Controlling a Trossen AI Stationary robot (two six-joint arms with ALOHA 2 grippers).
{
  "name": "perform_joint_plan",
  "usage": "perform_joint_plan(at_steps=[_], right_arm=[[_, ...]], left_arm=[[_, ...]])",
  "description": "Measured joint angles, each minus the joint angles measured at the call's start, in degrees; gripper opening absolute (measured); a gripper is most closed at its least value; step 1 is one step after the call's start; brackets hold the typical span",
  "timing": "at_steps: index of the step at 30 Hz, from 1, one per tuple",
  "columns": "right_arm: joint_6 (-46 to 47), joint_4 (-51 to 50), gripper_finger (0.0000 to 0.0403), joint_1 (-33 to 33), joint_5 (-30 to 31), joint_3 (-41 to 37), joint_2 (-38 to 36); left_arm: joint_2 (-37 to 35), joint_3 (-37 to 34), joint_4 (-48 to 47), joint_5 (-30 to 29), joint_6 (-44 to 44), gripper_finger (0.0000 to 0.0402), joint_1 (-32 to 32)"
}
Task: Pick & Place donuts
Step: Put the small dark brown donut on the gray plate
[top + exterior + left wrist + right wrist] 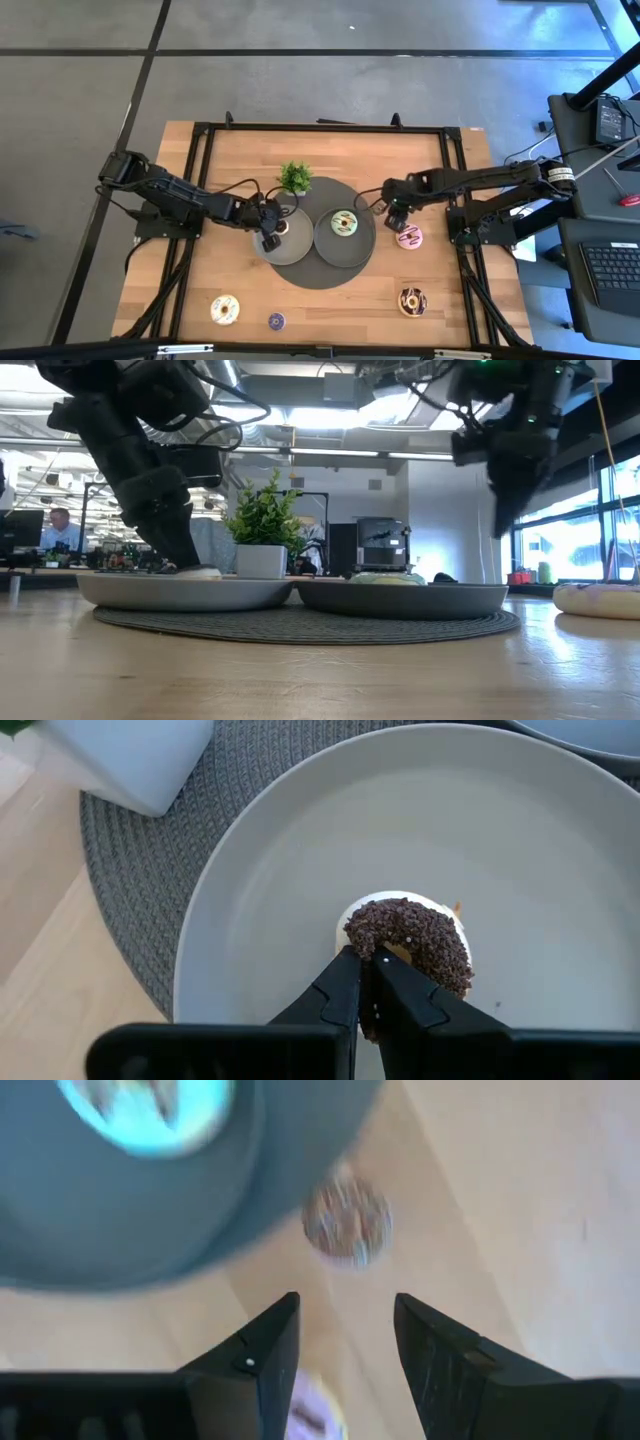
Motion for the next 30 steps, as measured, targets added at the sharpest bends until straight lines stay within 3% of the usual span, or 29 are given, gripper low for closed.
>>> perform_joint_plan(at_steps=[11, 19, 30], right_arm=[[7.3, -8.4, 0.0165, 5.5, -1.5, 0.0, 0.0], [17.2, -13.7, 0.0165, 9.4, -1.8, 0.0, 0.0], [27.4, -11.1, 0.0165, 15.2, -1.8, -5.4, 0.0]], left_arm=[[0.0, 0.0, 0.0, 0.0, -1.1, 0.0021, 0.0], [0.0, 0.0, 0.0, 0.1, -1.1, 0.0073, 0.0], [-2.7, 0.0, -0.5, 0.2, -0.5, 0.0132, 0.0]])
